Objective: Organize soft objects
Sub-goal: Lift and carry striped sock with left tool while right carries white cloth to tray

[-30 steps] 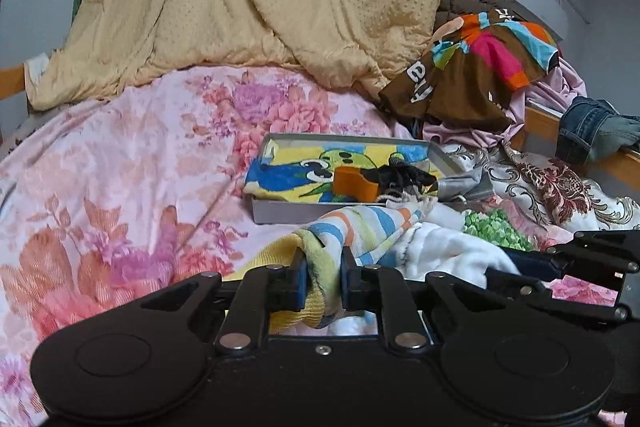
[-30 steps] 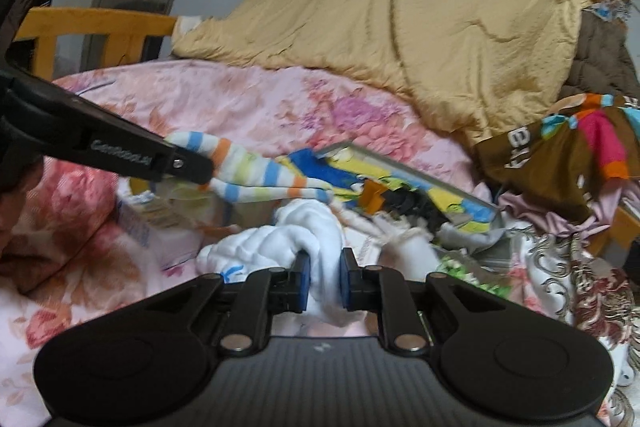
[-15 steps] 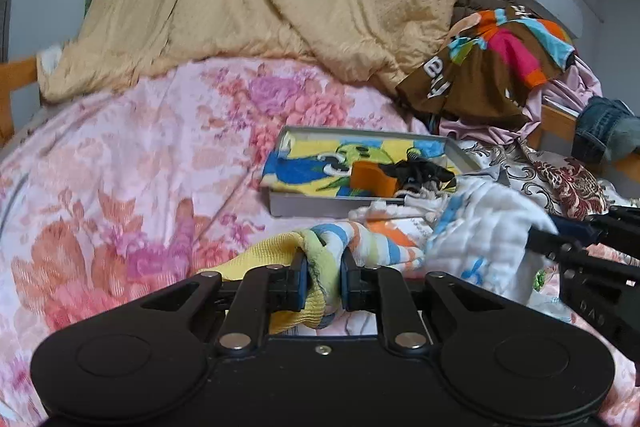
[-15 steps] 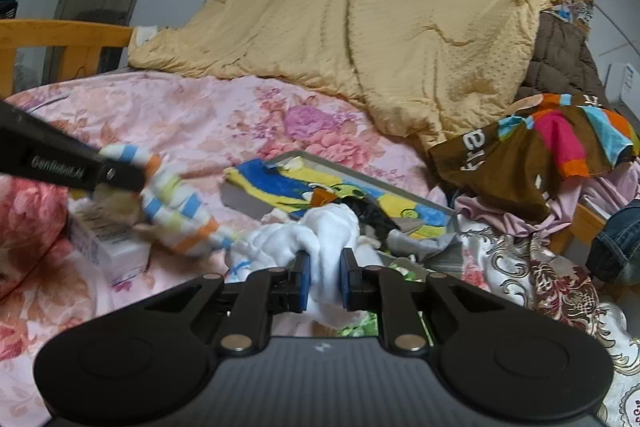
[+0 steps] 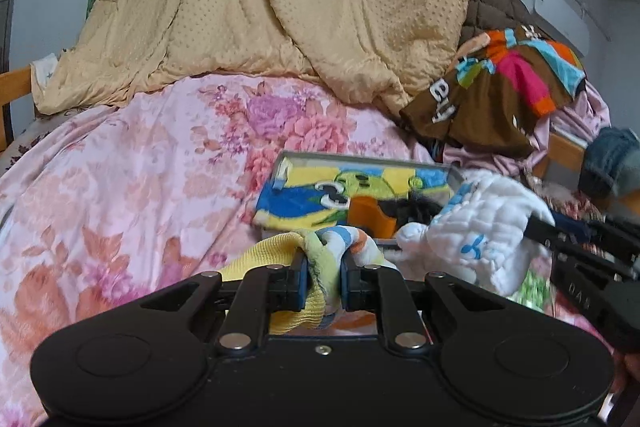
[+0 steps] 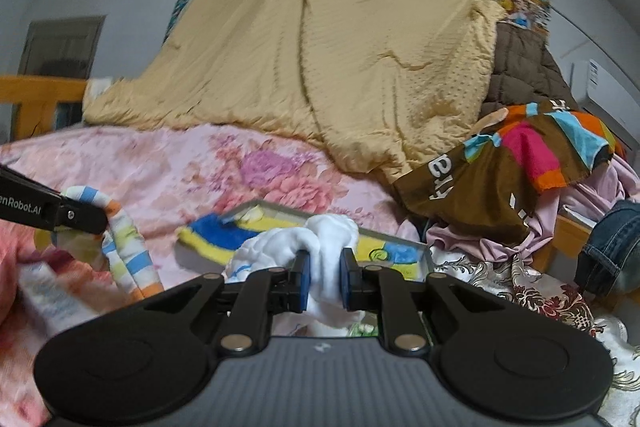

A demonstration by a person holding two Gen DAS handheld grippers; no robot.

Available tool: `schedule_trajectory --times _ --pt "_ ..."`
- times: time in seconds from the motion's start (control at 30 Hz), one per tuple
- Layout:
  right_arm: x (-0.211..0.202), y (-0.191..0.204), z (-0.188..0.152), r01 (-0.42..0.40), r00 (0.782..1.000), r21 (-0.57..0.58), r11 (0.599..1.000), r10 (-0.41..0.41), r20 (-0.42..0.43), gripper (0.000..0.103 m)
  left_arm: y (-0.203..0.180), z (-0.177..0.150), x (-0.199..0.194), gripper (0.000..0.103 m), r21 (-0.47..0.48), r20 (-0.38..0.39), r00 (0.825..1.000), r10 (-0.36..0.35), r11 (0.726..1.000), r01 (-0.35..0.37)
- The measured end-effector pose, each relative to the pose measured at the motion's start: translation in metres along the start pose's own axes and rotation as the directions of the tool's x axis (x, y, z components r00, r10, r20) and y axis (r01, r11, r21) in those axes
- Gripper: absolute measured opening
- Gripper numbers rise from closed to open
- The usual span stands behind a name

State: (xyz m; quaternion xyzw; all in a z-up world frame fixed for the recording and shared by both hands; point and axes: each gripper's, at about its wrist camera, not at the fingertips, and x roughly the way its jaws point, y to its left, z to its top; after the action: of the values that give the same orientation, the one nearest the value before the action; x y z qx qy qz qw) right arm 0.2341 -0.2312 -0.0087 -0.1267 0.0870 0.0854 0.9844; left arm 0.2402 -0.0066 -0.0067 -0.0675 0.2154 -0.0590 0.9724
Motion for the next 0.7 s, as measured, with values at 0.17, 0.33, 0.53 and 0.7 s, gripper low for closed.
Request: schedule_trajectory --times 0.17,0.33,0.53,0.7 --pt "0.025 -0.019 0.004 0.011 1.0 0.108 0.994 -0.013 0.013 0.017 -0.009 0.028 0.027 0.016 -0.008 0.051 0.998 -0.023 1.0 0.023" --pt "0.049 -0.034 0.007 0.013 1.0 0.183 0.983 -0.017 0.02 0.017 -0.023 0.051 0.059 0.016 -0.013 0.067 0.998 -0.015 1.0 0.016" --pt "0.082 -0.047 0.009 0.023 1.0 0.279 0.96 -0.023 -0.003 0.017 -0.047 0.064 0.097 0.016 0.024 0.054 0.998 -0.012 1.0 0.011" --pt "0.105 -0.061 0.005 0.042 0.999 0.352 0.935 -0.03 -0.042 0.017 -0.062 0.065 0.126 0.016 0.075 0.027 1.0 0.008 0.997 -0.01"
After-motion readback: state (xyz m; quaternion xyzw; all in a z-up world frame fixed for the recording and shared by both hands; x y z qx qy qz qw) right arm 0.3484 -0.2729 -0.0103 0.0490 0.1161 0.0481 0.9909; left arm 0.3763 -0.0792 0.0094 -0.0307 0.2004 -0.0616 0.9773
